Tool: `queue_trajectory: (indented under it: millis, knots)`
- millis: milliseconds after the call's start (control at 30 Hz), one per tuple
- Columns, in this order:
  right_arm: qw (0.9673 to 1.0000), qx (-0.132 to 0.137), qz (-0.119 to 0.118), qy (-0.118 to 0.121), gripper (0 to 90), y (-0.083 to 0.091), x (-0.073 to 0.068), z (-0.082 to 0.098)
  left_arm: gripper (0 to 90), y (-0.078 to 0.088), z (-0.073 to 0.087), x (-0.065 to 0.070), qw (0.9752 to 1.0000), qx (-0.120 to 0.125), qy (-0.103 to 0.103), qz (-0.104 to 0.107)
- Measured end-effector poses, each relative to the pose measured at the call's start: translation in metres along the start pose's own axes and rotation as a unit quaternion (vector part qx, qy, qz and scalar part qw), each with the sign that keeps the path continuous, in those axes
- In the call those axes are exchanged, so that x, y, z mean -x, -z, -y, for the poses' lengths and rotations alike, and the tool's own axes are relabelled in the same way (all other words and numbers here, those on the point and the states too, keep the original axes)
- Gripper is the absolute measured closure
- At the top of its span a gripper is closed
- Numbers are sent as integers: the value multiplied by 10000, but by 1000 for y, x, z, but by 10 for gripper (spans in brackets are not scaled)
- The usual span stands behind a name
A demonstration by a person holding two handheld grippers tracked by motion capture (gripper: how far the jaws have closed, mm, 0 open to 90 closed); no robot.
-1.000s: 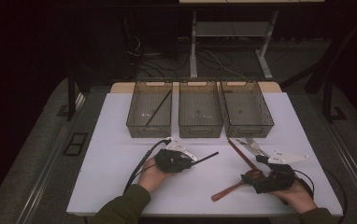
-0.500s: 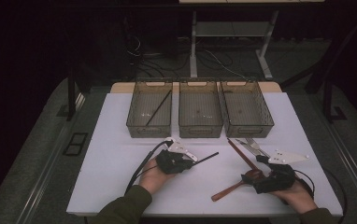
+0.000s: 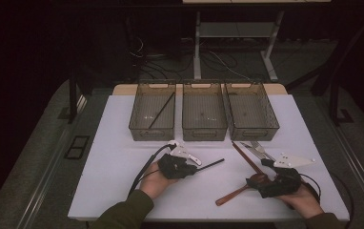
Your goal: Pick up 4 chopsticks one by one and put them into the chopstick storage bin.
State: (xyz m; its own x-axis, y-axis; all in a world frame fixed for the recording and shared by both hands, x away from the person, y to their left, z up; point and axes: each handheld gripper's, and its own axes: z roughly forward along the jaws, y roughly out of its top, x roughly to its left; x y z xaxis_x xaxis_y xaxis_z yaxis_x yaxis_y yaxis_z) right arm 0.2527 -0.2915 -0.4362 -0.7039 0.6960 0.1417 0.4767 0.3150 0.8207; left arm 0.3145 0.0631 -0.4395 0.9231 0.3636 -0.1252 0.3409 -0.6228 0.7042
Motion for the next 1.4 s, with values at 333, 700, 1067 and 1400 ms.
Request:
queue_trajectory:
  millis: [333, 700, 1067, 1400]
  knots:
    - [10000, 12, -6, -8, 33, 0, 0, 0, 853, 13, 0, 2, 10000, 36, 9, 13]
    - [10000, -13, -54, 26, 33, -2, -2, 0, 852, 29, -1, 1, 9999, 118, -116, 24]
    - [10000, -12, -47, 26, 33, -1, -2, 0, 852, 49, 1, -8, 9995, 292, -17, -129]
    - [10000, -12, -41, 32, 33, -1, -1, 0, 852, 66, 6, -19, 9985, 433, 131, -304]
